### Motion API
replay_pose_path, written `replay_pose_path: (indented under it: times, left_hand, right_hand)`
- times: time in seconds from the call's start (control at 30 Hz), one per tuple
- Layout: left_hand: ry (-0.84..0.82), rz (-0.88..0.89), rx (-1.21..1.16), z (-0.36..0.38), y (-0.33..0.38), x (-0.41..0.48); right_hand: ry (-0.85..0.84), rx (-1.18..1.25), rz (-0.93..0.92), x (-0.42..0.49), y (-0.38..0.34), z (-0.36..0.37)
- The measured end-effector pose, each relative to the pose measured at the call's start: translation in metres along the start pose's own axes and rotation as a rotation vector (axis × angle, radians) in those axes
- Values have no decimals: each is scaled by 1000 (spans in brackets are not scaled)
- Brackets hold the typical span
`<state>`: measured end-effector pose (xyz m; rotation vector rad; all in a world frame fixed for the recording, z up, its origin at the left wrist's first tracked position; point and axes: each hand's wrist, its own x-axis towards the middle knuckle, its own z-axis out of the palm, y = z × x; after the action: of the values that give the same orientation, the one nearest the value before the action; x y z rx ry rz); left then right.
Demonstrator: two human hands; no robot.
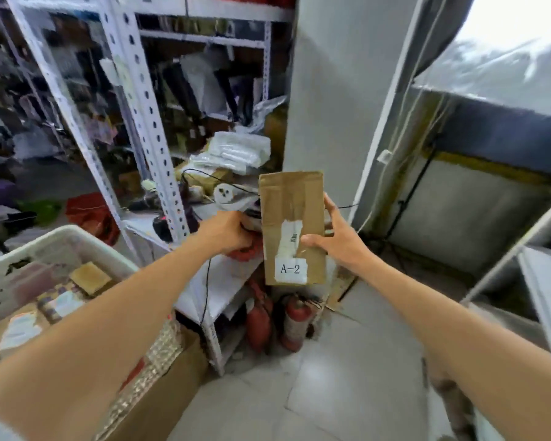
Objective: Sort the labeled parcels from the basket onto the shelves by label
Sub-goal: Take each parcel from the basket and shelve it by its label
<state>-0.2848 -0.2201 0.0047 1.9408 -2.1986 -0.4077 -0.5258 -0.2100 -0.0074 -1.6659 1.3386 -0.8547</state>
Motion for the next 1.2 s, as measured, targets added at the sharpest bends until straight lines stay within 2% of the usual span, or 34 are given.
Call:
replay_pose_path:
  times: [0.13, 0.37, 0.57, 0.83, 1.03, 1.2]
  left_hand:
    - [6, 200, -41, 8, 75, 51]
    - [-141, 506, -145, 28, 179, 119]
    - [-213, 757, -148, 34, 255, 144]
    - [-286, 1040, -239, 44, 352, 129]
    - [-343, 1165, -129, 67, 396, 121]
    - [-374, 1209, -155, 76, 444, 130]
  right_hand:
    - [210, 44, 77, -23, 26, -66]
    - [559, 30, 214, -67, 56, -137]
    - [870, -5, 278, -101, 33, -165]
    - [1255, -118, 376, -157, 25, -190]
    - [1376, -176, 475, -202, 34, -186]
    - [1420, -180, 507, -212, 52, -221]
